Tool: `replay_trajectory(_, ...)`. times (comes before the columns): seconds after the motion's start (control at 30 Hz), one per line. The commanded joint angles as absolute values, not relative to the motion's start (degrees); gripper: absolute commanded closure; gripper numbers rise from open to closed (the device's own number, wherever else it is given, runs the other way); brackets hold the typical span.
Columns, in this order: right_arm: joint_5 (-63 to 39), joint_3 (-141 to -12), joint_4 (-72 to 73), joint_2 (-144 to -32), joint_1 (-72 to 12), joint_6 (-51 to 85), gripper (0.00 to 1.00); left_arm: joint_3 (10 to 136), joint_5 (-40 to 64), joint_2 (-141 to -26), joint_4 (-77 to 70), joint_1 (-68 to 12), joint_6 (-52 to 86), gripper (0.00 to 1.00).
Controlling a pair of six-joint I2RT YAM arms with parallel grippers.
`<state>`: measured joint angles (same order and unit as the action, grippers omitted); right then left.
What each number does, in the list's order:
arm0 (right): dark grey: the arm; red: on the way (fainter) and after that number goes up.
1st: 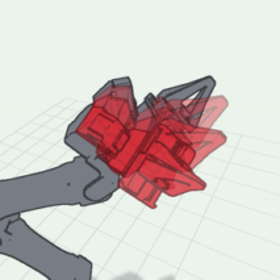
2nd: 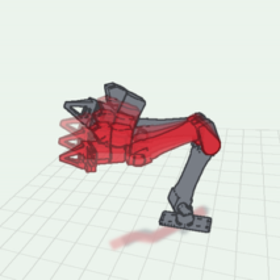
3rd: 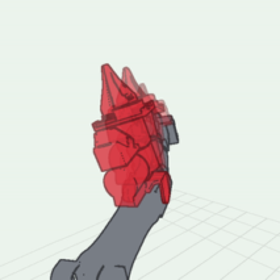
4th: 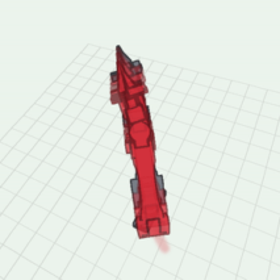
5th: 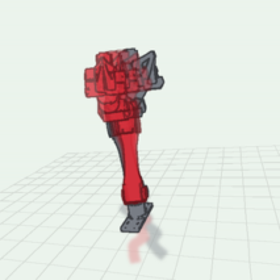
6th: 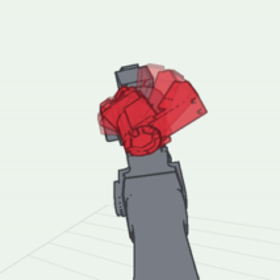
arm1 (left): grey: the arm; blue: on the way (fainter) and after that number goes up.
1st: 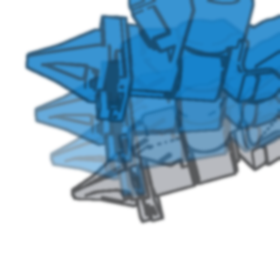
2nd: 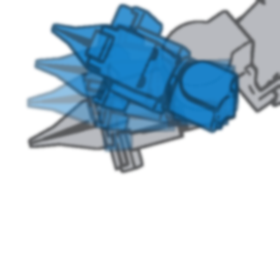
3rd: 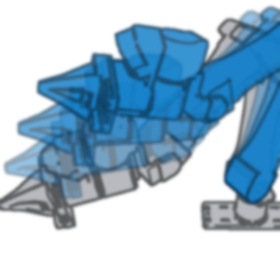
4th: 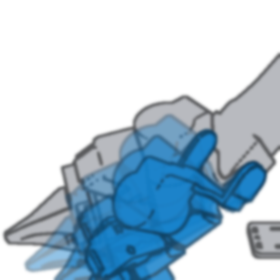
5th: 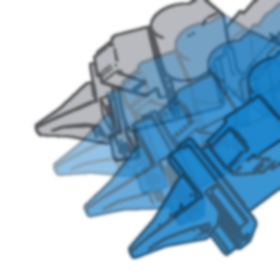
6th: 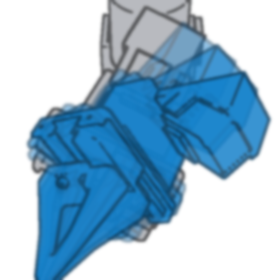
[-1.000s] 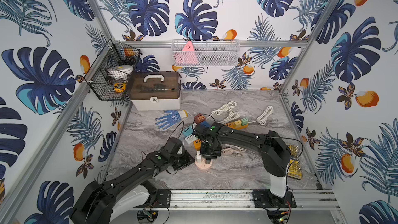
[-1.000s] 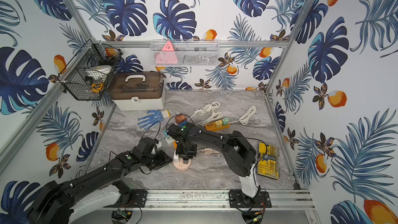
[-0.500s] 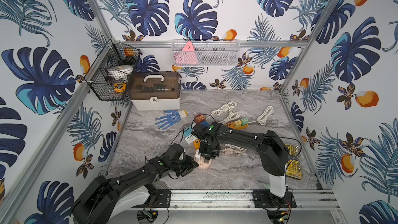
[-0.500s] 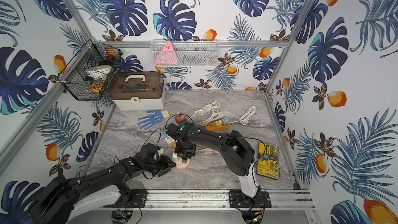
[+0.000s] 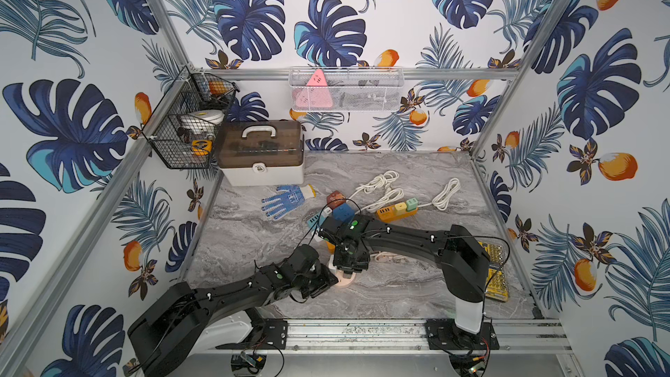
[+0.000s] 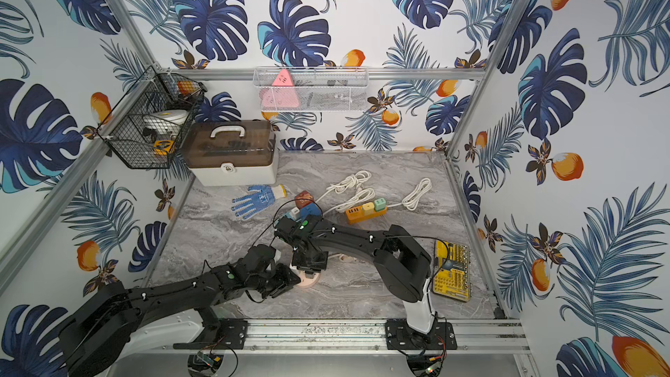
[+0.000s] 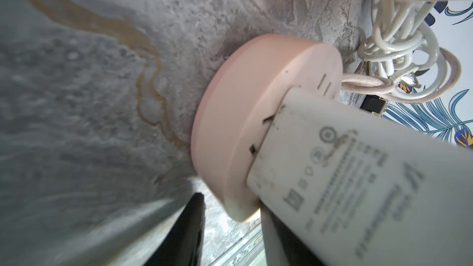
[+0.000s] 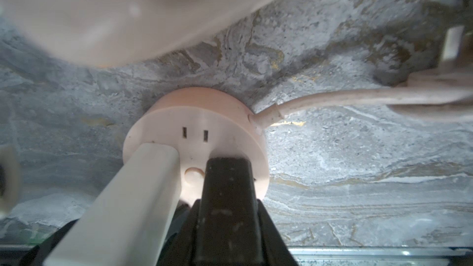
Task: Pull the plug off the socket
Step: Remove the plug from the socket.
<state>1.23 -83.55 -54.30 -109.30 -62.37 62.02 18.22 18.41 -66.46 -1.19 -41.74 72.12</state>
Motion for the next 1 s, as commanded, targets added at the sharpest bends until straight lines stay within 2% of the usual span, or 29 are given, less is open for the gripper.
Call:
replay_trajectory(0.0, 2.65, -82.92, -52.62, -106.41, -63.96, 58.45, 1.00, 18.49, 11.26, -68.26, 7.00, -41.75, 71.24, 0.60)
replay_trajectory(0.17, 1.92, -85.94, -56.41, -108.55, -63.84, 58.98, 1.00, 19.76, 11.29, -71.10, 6.92, -41.84, 70.52, 0.60)
replay_trajectory(0.43, -20.36, -80.89, -50.21, -108.32, -57.24, 69.08, 1.00, 21.37, 10.84, -71.13, 7.80, -41.93, 69.74, 0.59)
replay_trajectory(0.5, -22.37, -79.96, -48.57, -107.08, -56.23, 70.99, 1.00, 21.36, 10.46, -70.24, 8.50, -41.92, 69.69, 0.57)
replay_trajectory(0.63, -17.30, -85.83, -55.87, -108.28, -56.24, 66.98, 1.00, 21.06, 11.55, -72.39, 7.48, -41.93, 69.29, 0.57)
replay_trajectory(0.83, -8.29, -86.36, -60.55, -109.84, -59.53, 63.11, 1.00, 21.31, 11.18, -72.43, 6.99, -41.93, 69.30, 0.57)
replay_trajectory(0.97, -0.28, -79.66, -51.99, -105.04, -63.08, 62.13, 1.00, 21.49, 11.58, -73.06, 5.85, -41.92, 69.41, 0.57)
